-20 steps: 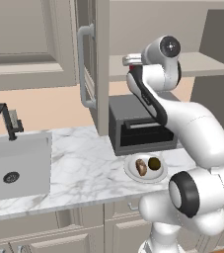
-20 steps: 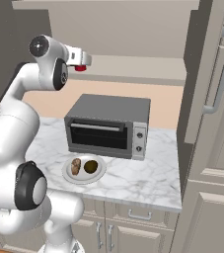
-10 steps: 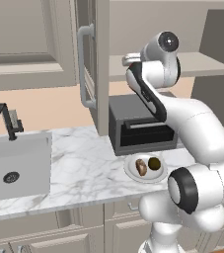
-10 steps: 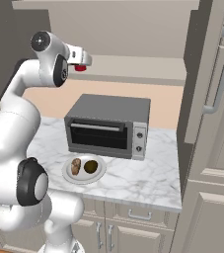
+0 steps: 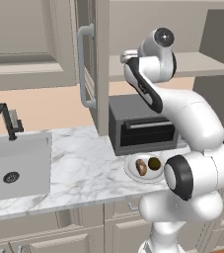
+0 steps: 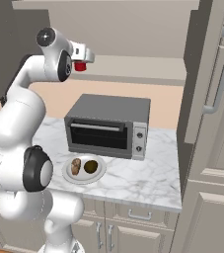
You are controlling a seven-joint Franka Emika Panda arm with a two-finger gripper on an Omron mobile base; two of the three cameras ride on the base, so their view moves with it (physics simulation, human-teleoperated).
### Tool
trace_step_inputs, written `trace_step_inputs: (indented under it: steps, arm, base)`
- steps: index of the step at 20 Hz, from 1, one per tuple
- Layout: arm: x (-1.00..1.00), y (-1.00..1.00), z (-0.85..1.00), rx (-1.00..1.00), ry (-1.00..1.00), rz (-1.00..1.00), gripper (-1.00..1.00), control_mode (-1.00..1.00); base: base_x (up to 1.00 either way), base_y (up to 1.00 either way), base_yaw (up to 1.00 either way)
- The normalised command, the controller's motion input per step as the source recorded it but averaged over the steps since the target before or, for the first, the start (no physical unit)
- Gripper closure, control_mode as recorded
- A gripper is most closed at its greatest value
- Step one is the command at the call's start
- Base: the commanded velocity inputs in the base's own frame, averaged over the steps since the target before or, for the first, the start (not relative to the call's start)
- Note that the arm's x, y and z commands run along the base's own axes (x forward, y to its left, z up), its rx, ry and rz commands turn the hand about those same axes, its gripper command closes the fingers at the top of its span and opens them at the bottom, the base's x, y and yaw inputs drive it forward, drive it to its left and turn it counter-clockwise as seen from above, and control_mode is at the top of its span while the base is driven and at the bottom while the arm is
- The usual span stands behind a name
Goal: Pick the avocado and bread from the counter and place them on the plate. Then pick the jam from the cabinet and place it next to the plate. Lastly close the cabinet door.
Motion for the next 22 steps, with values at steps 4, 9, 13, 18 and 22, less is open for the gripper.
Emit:
trace_step_inputs:
  steps: [4, 9, 13, 18, 22]
  arm:
    - [0.20, 0.00, 0.00, 0.00, 0.05, 0.00, -1.00, -1.00]
    - [0.13, 0.00, 0.00, 0.00, 0.11, 0.00, -1.00, -1.00]
    - [0.21, 0.00, 0.00, 0.00, 0.08, 0.00, -1.00, -1.00]
    - [0.21, 0.00, -0.04, 0.00, 0.05, 0.00, -1.00, -1.00]
    - [0.21, 0.00, -0.15, 0.00, 0.00, 0.00, -1.00, -1.00]
  base:
    - [0.00, 0.00, 0.00]
    - [0.00, 0.00, 0.00]
    - [0.00, 0.00, 0.00]
    - [0.00, 0.00, 0.00]
    - [0.00, 0.00, 0.00]
